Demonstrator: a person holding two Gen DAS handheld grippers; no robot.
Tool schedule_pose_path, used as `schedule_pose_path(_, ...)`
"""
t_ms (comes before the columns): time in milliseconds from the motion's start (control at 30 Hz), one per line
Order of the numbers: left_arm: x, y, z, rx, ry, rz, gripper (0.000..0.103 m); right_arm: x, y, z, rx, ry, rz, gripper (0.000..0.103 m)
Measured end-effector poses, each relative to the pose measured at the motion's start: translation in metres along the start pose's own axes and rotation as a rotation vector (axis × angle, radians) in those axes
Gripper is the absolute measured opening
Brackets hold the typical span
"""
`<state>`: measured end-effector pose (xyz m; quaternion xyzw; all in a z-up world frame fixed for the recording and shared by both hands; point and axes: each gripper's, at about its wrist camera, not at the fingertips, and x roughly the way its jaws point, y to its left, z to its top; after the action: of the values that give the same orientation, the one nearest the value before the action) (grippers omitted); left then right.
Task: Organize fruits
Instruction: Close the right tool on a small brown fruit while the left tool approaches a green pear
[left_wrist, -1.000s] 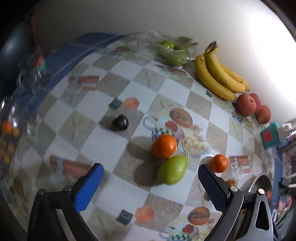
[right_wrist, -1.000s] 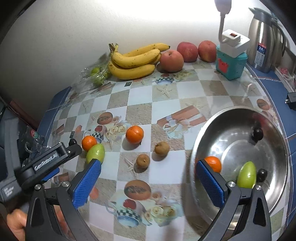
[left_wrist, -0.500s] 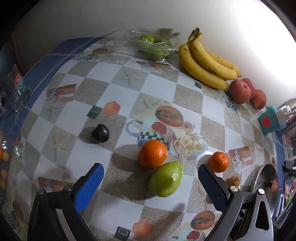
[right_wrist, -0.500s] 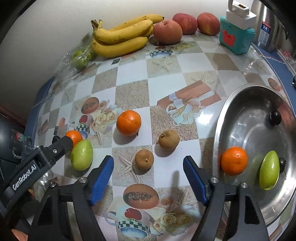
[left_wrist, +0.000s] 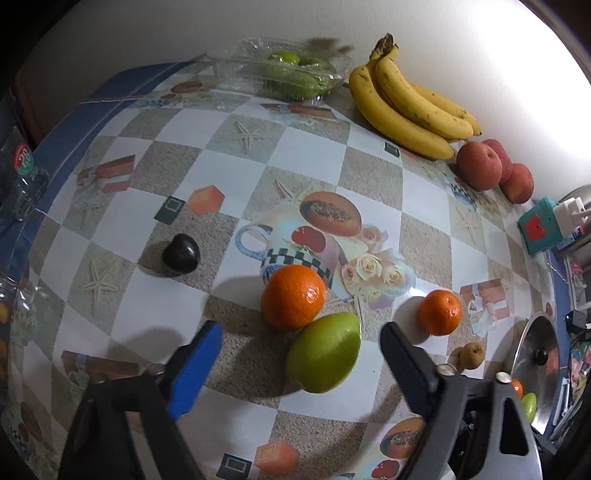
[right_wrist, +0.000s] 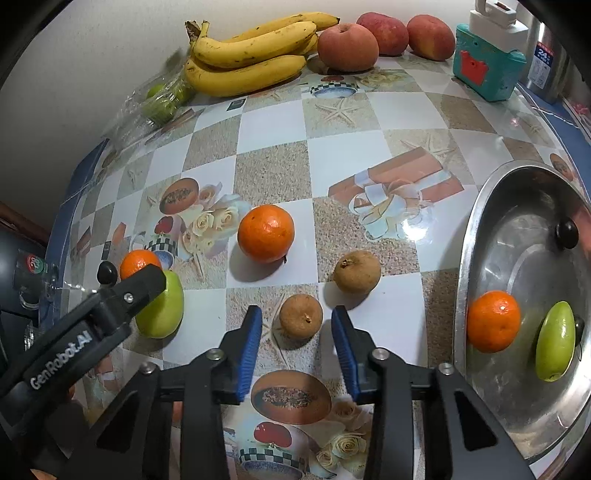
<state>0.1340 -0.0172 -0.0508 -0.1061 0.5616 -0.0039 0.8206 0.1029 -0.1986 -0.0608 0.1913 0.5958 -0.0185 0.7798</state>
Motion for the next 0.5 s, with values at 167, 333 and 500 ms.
schedule_pose_path(167, 0.004, -0.001, -0.002, 0.002, 0.015, -0.002, 0.066, 0.002, 0.001, 0.0, -0.004, 0.001, 0.0, 0.026)
schedule_pose_path(333, 0.001, -0.006, -0.003, 0.011, 0.023, -0.039, 0.048, 0.002, 0.002, 0.0, -0.011, 0.001, -0.001, 0.026)
schedule_pose_path(500, -0.001, -0.013, -0.004, 0.049, 0.023, -0.024, 0.044, 0.0, 0.001, 0.0, -0.004, -0.002, 0.008, 0.026)
